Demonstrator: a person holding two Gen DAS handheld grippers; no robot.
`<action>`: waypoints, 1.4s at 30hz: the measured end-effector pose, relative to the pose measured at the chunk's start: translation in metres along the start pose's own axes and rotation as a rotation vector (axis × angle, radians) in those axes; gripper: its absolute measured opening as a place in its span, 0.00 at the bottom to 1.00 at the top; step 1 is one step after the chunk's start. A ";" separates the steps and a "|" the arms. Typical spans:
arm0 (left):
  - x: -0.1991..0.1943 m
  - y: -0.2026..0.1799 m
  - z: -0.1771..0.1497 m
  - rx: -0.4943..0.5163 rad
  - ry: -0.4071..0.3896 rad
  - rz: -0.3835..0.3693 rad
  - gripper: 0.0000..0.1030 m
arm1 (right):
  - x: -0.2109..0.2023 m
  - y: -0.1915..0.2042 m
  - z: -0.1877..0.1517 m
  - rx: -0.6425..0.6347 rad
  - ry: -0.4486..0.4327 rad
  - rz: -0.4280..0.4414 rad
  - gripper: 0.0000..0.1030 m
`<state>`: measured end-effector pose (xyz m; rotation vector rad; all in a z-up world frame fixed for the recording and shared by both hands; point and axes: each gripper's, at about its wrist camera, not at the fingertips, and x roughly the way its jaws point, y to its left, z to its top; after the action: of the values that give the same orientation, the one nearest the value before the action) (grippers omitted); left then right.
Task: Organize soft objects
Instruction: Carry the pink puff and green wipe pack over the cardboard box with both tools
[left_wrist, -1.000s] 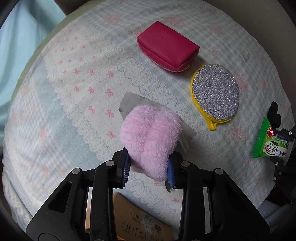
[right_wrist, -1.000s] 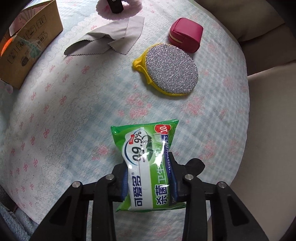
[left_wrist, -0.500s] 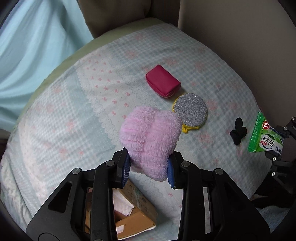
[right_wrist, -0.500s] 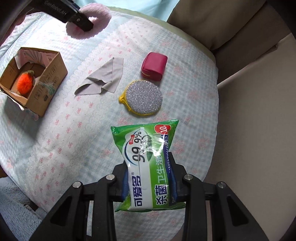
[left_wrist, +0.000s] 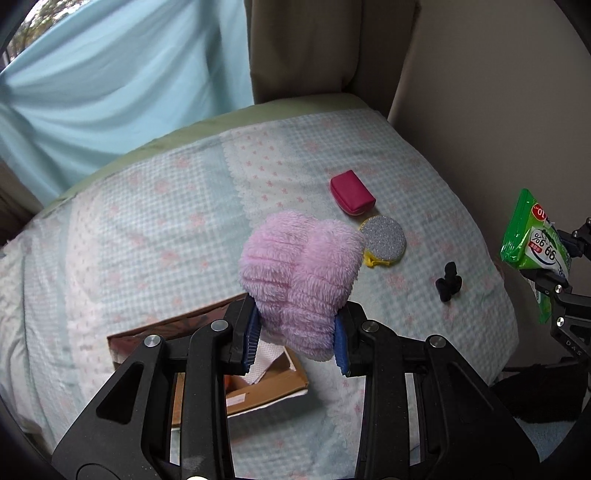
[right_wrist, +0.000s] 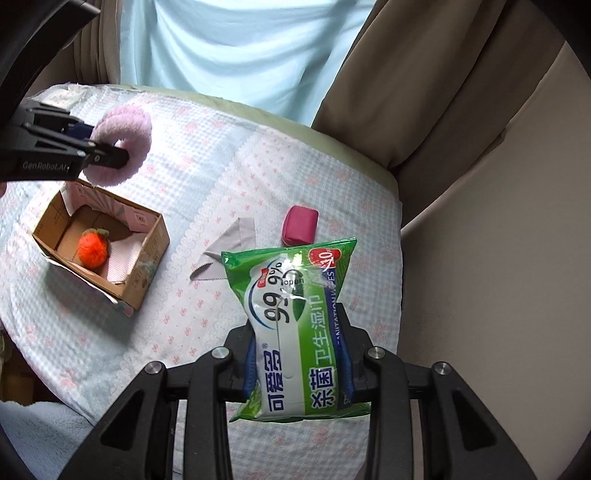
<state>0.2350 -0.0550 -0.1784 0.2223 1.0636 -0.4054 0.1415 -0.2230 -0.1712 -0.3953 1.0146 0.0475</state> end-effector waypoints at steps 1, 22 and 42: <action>-0.010 0.005 -0.005 -0.010 -0.012 -0.001 0.28 | -0.008 0.008 0.005 0.005 -0.012 -0.001 0.31; -0.066 0.196 -0.116 -0.156 -0.014 0.044 0.28 | -0.018 0.201 0.100 0.123 -0.014 0.227 0.31; 0.115 0.268 -0.163 -0.156 0.395 -0.021 0.28 | 0.165 0.300 0.125 0.266 0.396 0.487 0.31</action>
<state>0.2674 0.2227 -0.3612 0.1550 1.4806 -0.3011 0.2657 0.0749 -0.3402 0.0990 1.4721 0.2772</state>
